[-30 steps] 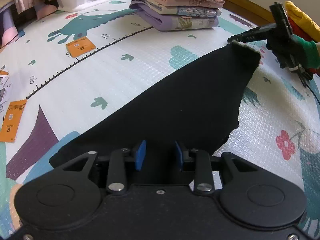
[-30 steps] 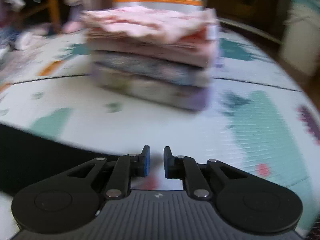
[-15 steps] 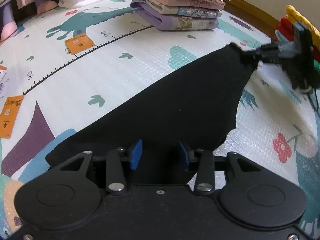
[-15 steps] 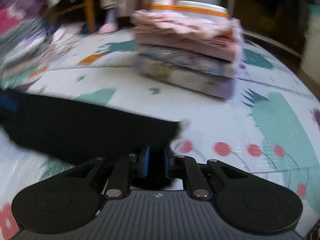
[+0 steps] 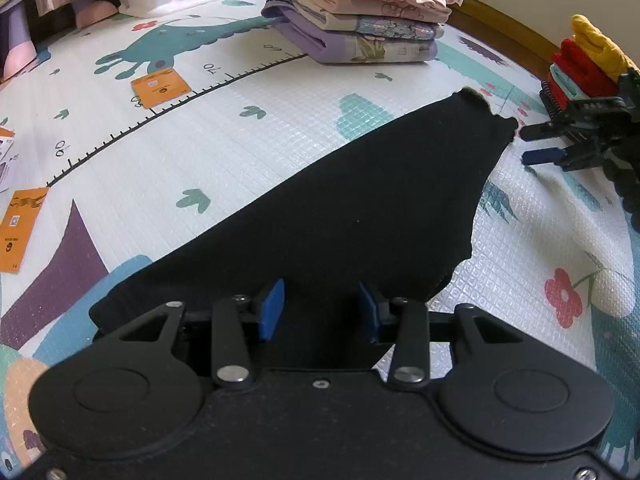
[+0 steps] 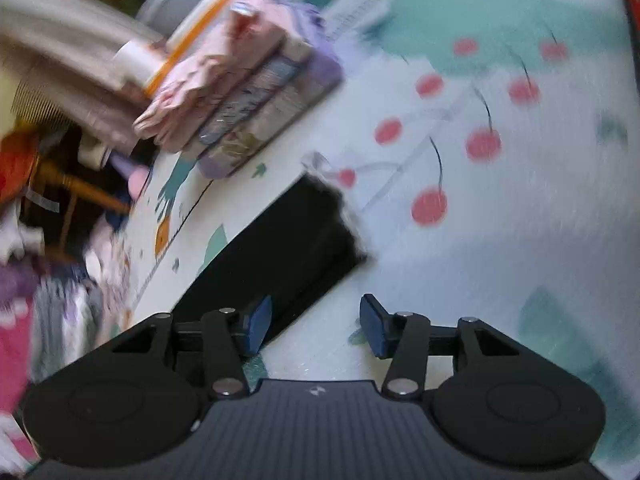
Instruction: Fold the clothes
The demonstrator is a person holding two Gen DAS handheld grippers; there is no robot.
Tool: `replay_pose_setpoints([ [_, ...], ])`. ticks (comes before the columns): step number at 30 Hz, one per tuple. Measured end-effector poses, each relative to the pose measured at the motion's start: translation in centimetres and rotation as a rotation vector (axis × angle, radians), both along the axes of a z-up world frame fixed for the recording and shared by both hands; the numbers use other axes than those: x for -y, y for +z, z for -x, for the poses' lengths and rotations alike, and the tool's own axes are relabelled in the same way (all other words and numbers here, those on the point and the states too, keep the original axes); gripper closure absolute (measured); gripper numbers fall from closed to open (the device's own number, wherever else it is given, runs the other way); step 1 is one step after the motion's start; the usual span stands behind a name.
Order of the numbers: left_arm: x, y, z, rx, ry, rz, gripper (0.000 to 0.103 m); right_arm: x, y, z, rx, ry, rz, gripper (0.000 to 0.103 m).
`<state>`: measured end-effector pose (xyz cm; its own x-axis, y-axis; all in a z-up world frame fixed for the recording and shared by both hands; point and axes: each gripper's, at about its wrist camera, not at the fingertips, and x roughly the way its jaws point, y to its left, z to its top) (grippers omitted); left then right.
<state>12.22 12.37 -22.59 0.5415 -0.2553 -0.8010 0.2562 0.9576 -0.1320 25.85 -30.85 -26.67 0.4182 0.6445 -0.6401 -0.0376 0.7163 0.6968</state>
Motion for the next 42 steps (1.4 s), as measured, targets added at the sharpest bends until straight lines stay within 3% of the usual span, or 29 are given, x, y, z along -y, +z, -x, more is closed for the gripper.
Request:
replay_pose_setpoints([
  [6,-0.1,0.0,0.0,0.000,0.002,0.004,0.063,0.7,-1.2,-0.6,-0.075,-0.184,-0.143,0.050],
  [11,-0.2,-0.1,0.1,0.004,0.002,0.009,0.063,0.9,-1.5,-1.4,-0.062,-0.246,-0.166,0.050],
  [22,0.0,-0.2,0.4,0.017,0.013,0.008,0.063,0.2,-1.4,-1.5,0.008,-0.180,-0.129,0.052],
  [25,0.1,-0.2,0.6,0.024,0.016,0.002,0.063,-0.2,-1.5,-2.4,0.018,-0.137,-0.065,0.089],
  [28,0.1,-0.2,0.7,0.028,0.017,0.001,0.062,-0.5,-1.3,-2.8,0.042,-0.102,-0.038,0.089],
  [32,0.0,-0.2,0.7,0.028,0.019,0.004,0.062,-0.5,0.8,-2.3,0.110,-0.058,-0.043,0.090],
  [42,-1.0,1.4,1.6,0.037,0.047,0.069,0.062,-5.5,10.9,-0.8,0.433,0.205,-0.004,0.090],
])
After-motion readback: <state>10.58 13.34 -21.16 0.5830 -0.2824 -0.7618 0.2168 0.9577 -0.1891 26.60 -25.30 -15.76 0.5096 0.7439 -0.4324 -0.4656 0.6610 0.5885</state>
